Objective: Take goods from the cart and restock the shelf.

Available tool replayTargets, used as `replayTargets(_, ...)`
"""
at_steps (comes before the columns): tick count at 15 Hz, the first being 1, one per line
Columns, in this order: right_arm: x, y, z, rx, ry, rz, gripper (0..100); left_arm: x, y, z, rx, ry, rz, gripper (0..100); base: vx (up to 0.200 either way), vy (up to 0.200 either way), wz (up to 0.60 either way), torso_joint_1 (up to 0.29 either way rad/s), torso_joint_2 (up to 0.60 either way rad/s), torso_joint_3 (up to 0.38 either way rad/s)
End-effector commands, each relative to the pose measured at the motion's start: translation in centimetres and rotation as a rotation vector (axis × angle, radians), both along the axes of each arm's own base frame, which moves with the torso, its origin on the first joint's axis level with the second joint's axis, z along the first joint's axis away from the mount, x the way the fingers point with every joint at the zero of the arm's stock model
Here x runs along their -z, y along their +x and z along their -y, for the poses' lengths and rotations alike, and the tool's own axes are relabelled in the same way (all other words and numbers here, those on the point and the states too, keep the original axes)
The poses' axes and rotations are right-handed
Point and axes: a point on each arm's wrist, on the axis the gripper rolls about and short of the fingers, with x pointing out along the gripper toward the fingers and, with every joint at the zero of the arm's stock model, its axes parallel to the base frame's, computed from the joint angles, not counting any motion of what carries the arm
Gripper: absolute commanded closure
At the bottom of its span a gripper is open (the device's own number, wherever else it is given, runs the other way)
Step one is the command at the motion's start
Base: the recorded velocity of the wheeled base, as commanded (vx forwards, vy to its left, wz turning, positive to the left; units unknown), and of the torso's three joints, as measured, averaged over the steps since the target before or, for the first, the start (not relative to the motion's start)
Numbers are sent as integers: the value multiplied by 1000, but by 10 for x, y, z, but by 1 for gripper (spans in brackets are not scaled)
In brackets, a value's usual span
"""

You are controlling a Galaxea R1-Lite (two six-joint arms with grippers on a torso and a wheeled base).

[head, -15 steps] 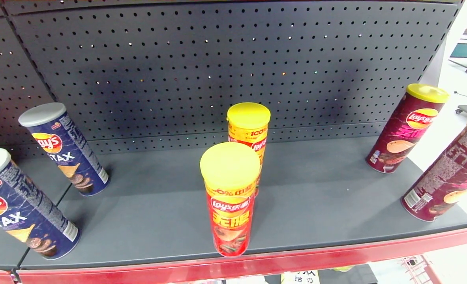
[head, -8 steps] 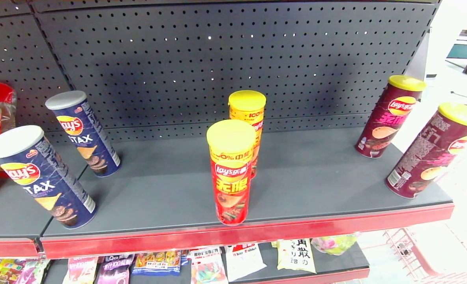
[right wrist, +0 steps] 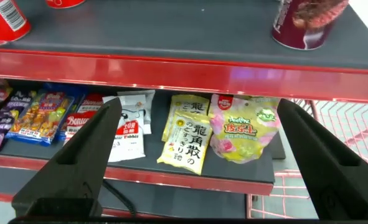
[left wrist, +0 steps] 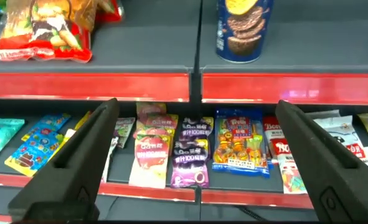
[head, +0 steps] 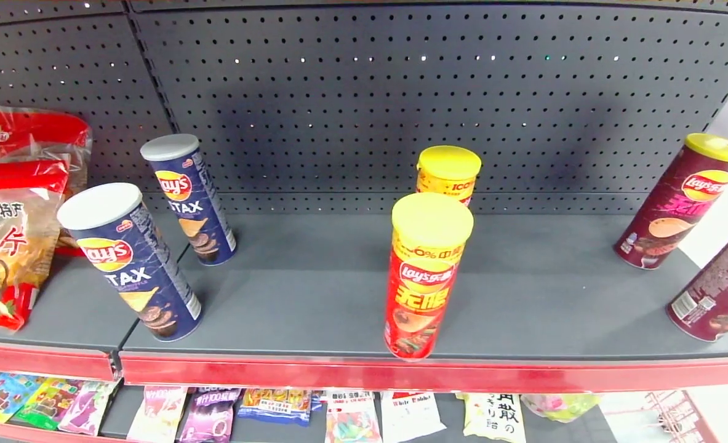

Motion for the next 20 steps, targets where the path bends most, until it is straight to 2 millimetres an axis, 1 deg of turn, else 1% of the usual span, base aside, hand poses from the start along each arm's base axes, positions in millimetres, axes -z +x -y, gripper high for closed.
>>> replayTargets(1,0,0,0,-1,0,-4,0,0,0,0,0,1,-3,0,0,0,0,0,0,0)
replayTargets(5,0,0,0,-4,0,-2,0,0,0,0,-2,-1,-3,0,0,0,0,0,0,0)
replayTargets(8,0,0,0,-4,0,-2,0,0,0,0,0,2,-3,0,0,-200,0,-2,5,2)
replayTargets(15,0,0,0,-5,2,-2,0,0,0,0,-6,-22,-2,0,0,0,0,0,0,0)
replayTargets(17,0,0,0,-5,2,-2,0,0,0,1,70,18,-4,0,0,0,0,0,0,0)
replayTargets(18,0,0,0,-5,3,-2,0,-3,-1,3,198,46,14,0,0,0,0,0,0,0)
replayTargets(19,0,0,0,-5,3,-2,0,-35,1,4,300,37,23,0,0,0,0,0,0,0)
replayTargets(20,0,0,0,-7,4,-2,0,-69,10,4,317,-4,17,0,0,0,0,0,0,0)
